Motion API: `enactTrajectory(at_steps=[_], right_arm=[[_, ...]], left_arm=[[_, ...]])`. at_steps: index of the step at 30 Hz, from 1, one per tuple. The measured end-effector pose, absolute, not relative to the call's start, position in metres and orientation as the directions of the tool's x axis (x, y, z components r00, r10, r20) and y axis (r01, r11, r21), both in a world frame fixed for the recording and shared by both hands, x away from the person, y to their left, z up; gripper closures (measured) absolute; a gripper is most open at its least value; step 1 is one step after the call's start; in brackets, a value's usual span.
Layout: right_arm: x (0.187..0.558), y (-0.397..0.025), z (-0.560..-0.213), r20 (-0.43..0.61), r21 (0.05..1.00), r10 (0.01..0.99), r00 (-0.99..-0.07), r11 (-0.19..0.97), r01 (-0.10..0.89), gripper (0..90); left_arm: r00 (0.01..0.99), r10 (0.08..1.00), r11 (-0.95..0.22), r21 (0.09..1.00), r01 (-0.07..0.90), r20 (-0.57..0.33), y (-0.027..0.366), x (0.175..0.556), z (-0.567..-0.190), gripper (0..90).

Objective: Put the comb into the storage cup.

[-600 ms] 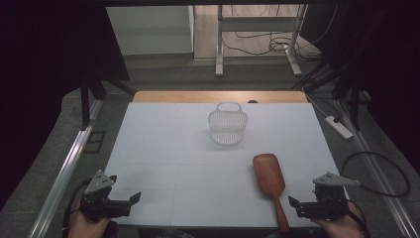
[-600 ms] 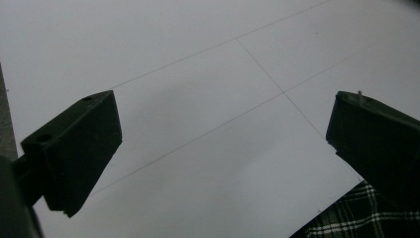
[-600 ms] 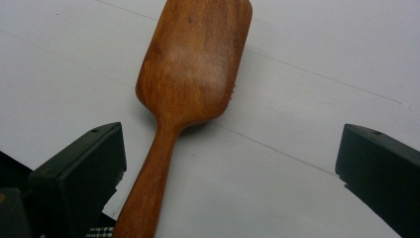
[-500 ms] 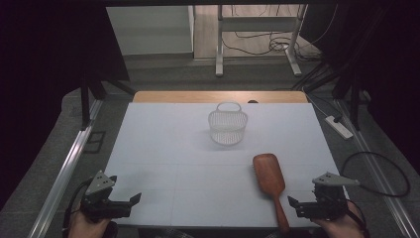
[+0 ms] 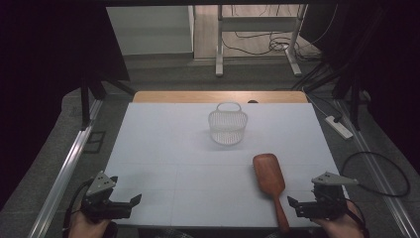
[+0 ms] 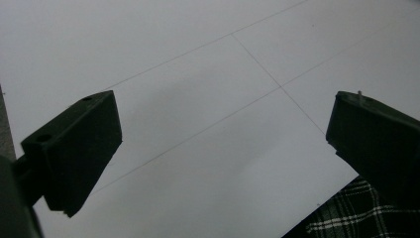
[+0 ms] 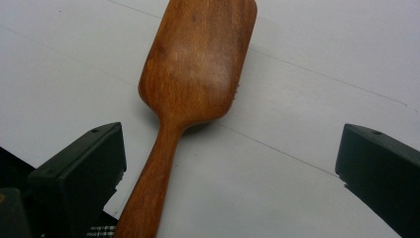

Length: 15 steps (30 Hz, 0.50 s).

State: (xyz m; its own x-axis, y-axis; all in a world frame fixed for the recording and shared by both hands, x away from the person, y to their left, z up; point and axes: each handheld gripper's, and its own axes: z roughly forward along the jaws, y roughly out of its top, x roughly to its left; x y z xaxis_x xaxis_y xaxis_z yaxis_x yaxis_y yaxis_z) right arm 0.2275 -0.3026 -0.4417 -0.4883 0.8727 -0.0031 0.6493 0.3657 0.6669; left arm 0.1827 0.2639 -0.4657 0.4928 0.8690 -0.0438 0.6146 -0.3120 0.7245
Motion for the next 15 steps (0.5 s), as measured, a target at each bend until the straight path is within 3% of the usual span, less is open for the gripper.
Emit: enactTrajectory(at_steps=[15], right_arm=[[0.2296,-0.2975,-0.4413,-0.011,0.658,0.84,-0.543,0.415,0.628,0.0]], left_arm=[[0.503,0.864,-0.327,0.718,0.615,-0.037,0.2629,0.183,-0.4659,1.6]])
